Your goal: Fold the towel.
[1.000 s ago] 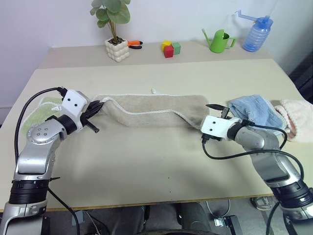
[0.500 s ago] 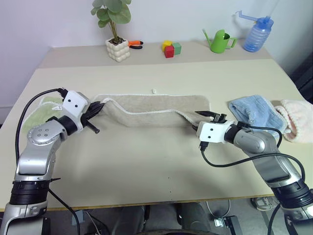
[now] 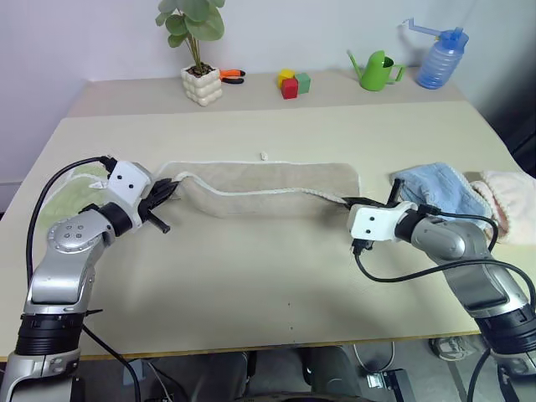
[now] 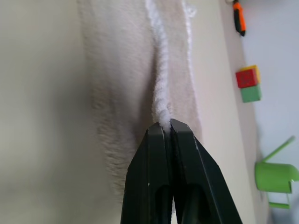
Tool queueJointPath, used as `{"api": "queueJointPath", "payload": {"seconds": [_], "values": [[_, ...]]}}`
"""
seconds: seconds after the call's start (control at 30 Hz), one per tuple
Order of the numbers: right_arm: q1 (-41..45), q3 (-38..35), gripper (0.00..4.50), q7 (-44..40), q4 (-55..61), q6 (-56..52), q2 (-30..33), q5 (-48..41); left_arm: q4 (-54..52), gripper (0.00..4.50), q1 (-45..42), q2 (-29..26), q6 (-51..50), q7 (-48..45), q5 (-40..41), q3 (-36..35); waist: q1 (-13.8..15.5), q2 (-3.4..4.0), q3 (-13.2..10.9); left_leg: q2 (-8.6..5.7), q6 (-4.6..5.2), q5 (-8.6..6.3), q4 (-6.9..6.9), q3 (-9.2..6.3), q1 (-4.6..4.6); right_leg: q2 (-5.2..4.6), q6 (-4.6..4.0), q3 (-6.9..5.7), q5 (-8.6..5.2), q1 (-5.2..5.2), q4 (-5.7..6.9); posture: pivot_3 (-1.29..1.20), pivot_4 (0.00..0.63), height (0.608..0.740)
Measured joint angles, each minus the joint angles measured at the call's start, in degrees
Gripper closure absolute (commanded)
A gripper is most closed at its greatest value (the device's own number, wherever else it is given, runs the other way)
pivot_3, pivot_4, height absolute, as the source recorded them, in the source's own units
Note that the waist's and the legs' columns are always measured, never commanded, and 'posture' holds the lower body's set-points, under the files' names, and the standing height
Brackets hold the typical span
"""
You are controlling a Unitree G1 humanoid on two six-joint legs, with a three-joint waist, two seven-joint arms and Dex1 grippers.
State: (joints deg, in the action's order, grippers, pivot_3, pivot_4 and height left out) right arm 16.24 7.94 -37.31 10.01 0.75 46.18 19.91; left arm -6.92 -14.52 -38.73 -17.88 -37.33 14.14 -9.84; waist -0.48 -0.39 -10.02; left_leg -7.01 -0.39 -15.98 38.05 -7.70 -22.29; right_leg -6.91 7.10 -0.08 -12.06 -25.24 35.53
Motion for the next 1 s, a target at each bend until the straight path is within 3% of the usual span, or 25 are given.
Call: {"api": "queueJointPath", "payload": {"seconds": [0.33,0.43,0.53,0.67,0.8,1.0], "values": [[29.1,-4.4,4.45,8.1,-23.9,9.1,0.6,-0.3,21.4,4.5,-26.4,-1.2,15.4,10.1,-5.8,-3.0,-0.5,-0.02,0.0,0.0,-0.04,0.02,-0.09,0.05,-0.11,0.0,-0.01,-0.01,0.03,-0.17,-0.1,0.0,0.15,0.732],[32.2,-5.8,4.45,8.3,-25.5,11.1,0.8,-2.6,21.9,4.5,-26.4,-3.4,17.9,9.3,-5.6,-3.7,-0.7,0.0,0.0,0.01,-0.02,-0.01,-0.24,0.04,-0.08,0.0,-0.01,0.0,0.02,-0.18,-0.24,0.0,0.15,0.732],[29.6,-6.4,4.45,3.8,-24.3,11.6,0.9,-7.8,19.1,4.5,-19.6,-5.4,16.2,4.9,-2.6,-5.1,-0.7,0.0,0.0,0.01,0.03,-0.04,-0.22,0.05,-0.1,0.0,-0.01,0.02,0.03,-0.17,-0.25,0.0,0.15,0.732],[17.6,-7.1,4.45,-7.1,-17.8,7.7,3.0,-17.5,8.5,4.5,-1.7,-8.0,9.3,-3.4,3.8,-8.7,-0.5,0.03,0.0,0.02,0.11,-0.09,-0.12,0.04,-0.12,0.0,-0.01,0.06,0.02,-0.13,-0.24,0.0,0.15,0.732],[6.7,-8.4,4.45,-16.5,-9.7,-1.1,7.0,-26.0,-4.2,4.5,15.3,-11.4,-1.4,-10.2,10.8,-13.7,-0.1,0.08,-0.1,0.03,0.43,-0.28,-0.03,0.03,-0.11,0.0,-0.01,0.09,0.02,-0.08,-0.15,0.0,0.15,0.732],[-3.6,-14.2,4.45,-26.4,0.9,-15.0,15.1,-36.9,-13.8,4.5,29.5,-14.2,-12.7,-16.1,17.0,-20.9,0.0,0.12,-0.1,0.09,0.49,-0.32,-0.04,0.03,0.18,0.04,-0.03,0.07,0.0,0.19,-0.11,0.0,0.15,0.732]]}}
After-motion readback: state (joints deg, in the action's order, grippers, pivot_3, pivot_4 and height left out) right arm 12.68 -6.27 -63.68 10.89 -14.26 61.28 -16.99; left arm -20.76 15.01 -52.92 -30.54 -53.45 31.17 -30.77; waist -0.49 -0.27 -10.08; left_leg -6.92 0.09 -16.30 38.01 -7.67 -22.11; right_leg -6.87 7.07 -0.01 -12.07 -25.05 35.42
